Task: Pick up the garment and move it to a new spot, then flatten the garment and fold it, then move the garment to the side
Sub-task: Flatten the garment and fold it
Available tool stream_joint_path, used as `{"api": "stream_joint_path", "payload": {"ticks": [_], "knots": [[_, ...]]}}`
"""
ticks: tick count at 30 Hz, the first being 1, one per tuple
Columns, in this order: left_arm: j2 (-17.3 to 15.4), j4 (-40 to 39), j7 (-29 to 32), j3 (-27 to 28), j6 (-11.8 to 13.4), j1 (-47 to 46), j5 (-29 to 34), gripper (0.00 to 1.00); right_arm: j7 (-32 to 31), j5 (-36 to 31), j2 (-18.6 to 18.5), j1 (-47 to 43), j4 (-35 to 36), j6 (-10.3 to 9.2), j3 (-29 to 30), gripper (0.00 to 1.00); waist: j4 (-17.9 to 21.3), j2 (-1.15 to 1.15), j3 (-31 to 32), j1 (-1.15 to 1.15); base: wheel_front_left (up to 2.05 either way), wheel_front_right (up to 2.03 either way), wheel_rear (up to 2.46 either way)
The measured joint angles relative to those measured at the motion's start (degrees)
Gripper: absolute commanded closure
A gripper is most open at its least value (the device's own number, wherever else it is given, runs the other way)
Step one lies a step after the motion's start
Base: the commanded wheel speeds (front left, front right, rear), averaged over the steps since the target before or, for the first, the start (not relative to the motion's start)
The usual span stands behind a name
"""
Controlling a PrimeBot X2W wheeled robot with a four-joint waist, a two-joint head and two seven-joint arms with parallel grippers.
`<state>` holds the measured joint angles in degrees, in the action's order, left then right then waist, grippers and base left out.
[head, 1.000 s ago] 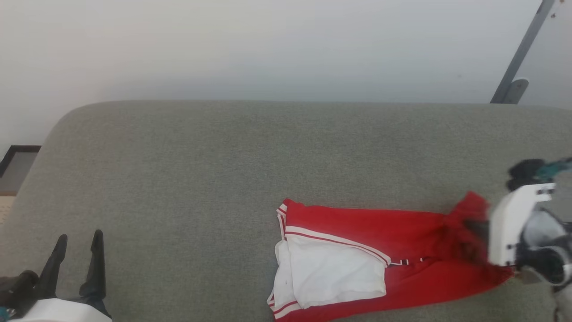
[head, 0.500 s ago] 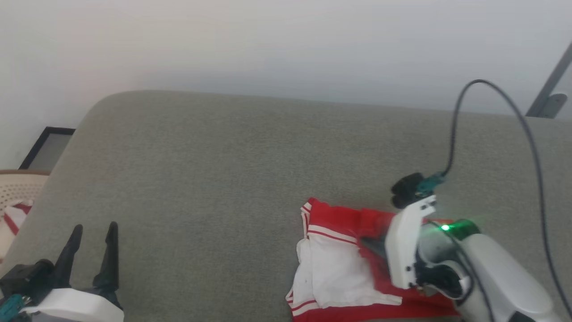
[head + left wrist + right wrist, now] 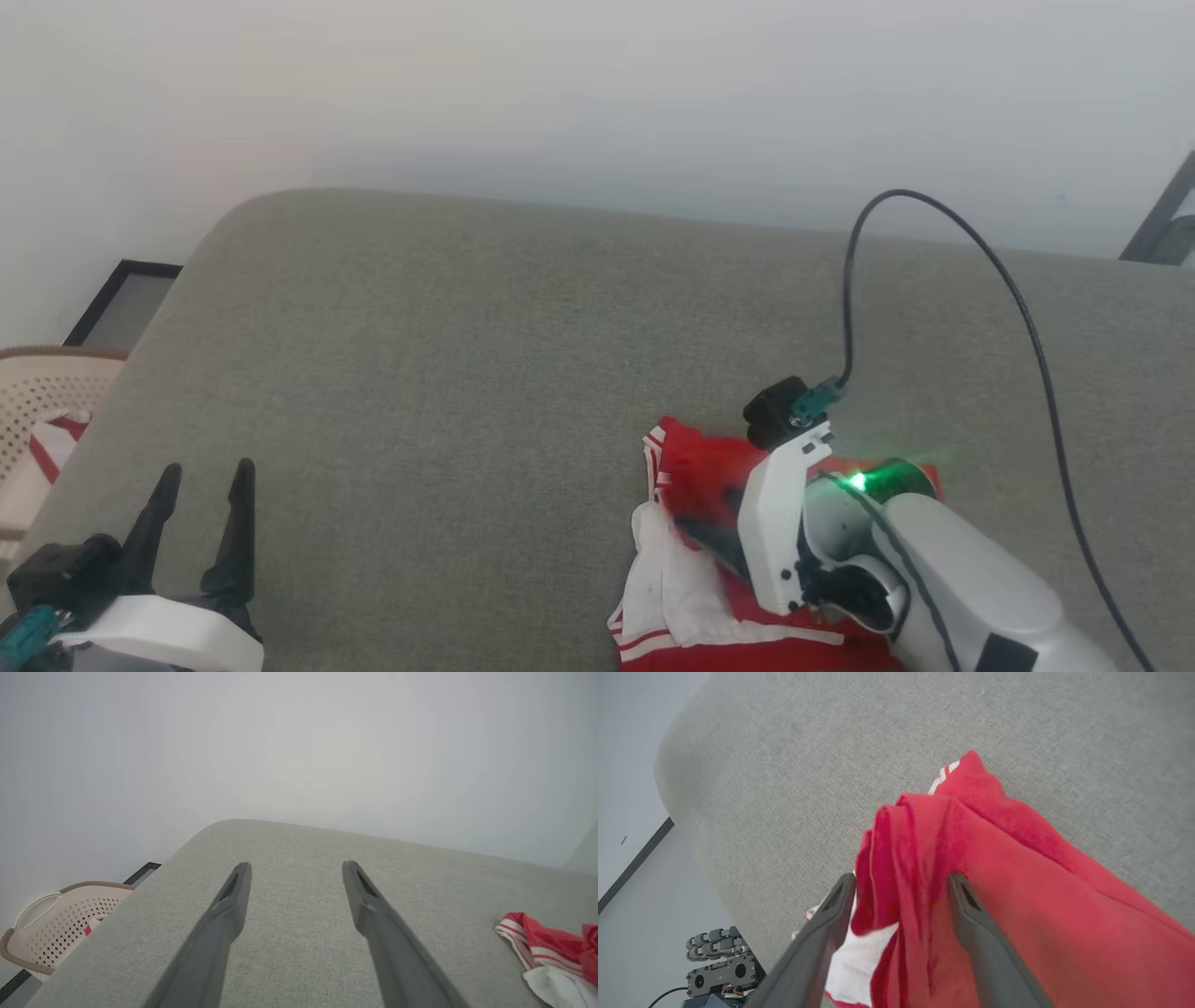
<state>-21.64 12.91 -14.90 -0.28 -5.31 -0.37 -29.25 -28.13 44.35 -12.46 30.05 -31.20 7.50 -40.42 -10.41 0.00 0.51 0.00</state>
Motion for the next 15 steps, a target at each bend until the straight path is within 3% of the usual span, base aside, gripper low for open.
{"api": "stream_joint_path", "payload": {"ticks": [7,15], "knots": [[-0.5,-0.3,0.0,0.8,0.1,1.5,-0.2,0.0,6.5,2.6,-5.4,0.6,3.6,0.0,-0.1,0.0,2.3,0.0,1.0,0.0,0.0,0.0,0.0],[-1.0,-1.6,-0.1,2.0,0.6,2.8,-0.6,0.0,16.7,-0.4,-12.5,-1.6,6.9,-0.01,7.0,0.0,5.7,0.0,1.4,0.0,0.0,0.0,0.0]]}}
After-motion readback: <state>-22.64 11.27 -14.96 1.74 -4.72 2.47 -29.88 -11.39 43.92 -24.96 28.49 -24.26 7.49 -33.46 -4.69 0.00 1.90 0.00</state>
